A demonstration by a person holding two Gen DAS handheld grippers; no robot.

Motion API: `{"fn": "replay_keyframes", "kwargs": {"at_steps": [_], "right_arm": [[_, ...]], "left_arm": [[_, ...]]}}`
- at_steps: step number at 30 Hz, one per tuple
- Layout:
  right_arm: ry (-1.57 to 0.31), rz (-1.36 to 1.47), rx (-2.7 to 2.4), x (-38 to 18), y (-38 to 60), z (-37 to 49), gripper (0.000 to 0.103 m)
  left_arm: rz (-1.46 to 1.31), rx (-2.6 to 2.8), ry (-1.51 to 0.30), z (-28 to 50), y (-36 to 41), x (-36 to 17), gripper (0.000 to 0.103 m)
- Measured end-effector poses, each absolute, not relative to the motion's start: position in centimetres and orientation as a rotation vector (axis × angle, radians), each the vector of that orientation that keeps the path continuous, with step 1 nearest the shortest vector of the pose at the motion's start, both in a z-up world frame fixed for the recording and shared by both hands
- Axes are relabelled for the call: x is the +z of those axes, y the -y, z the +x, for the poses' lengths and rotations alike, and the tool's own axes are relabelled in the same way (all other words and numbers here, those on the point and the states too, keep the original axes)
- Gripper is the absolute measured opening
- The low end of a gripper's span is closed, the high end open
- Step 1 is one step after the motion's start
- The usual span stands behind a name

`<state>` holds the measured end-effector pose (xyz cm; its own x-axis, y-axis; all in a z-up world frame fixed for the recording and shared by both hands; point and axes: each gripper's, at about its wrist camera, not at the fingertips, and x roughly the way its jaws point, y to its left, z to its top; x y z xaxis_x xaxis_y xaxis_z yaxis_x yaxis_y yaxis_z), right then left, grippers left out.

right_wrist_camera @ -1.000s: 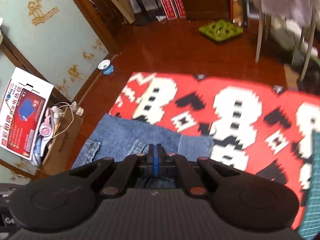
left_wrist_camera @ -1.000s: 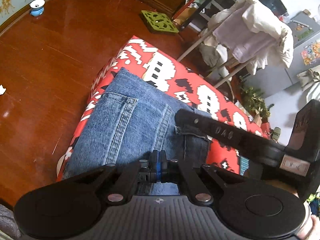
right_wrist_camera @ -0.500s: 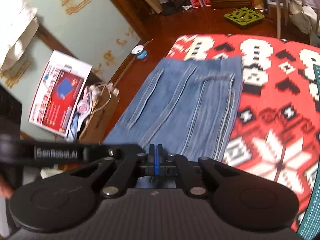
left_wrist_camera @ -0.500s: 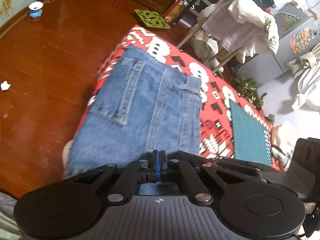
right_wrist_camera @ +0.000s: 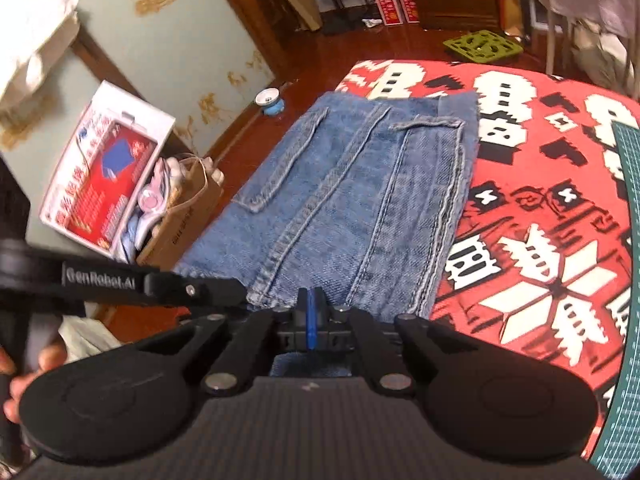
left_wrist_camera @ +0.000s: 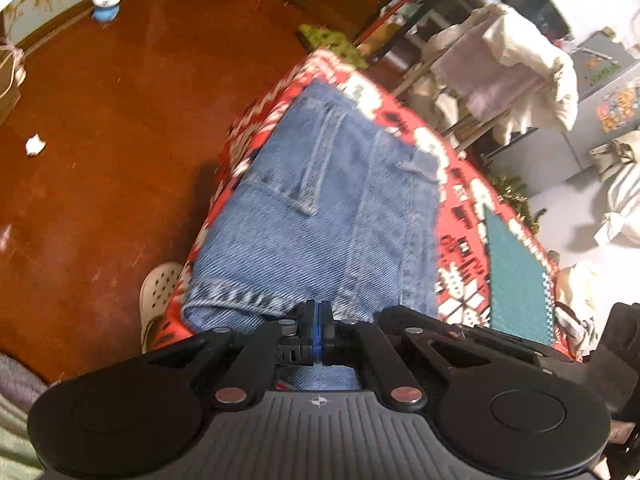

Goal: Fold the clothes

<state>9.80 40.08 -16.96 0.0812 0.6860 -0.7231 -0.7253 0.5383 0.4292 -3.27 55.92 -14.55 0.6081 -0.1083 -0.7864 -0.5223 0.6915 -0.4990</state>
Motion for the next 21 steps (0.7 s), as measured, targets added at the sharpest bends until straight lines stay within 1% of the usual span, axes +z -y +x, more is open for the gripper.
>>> {"fn": "replay_keyframes", "kwargs": {"at_steps": [4,9,14,21], "right_arm": [[-1.022,-0.064,1.045,-16.8,-41.5,10.3,0.001],[-0.985,-0.127,1.032,-17.9,-42.4,10.1,0.0],[-0.981,-0.113,1.038,-19.0,-40.8,10.8,0.0],[-0.984,-0.071,1.023,-18.8,-38.8,11.0,0.0]], "left_arm": [[-0.819,0.271,-0.859,-2.2,-56.2,-13.9,0.0],[-0.695,0.331,-0.918,-0.2,-55.2,-14.6,0.0],[-0.614,0.337,-0.922,-0.6,-54.7,-15.1,0.003],[-0.676,0.332,-0.894,-1.6,-55.2,-14.8,0.002]]}}
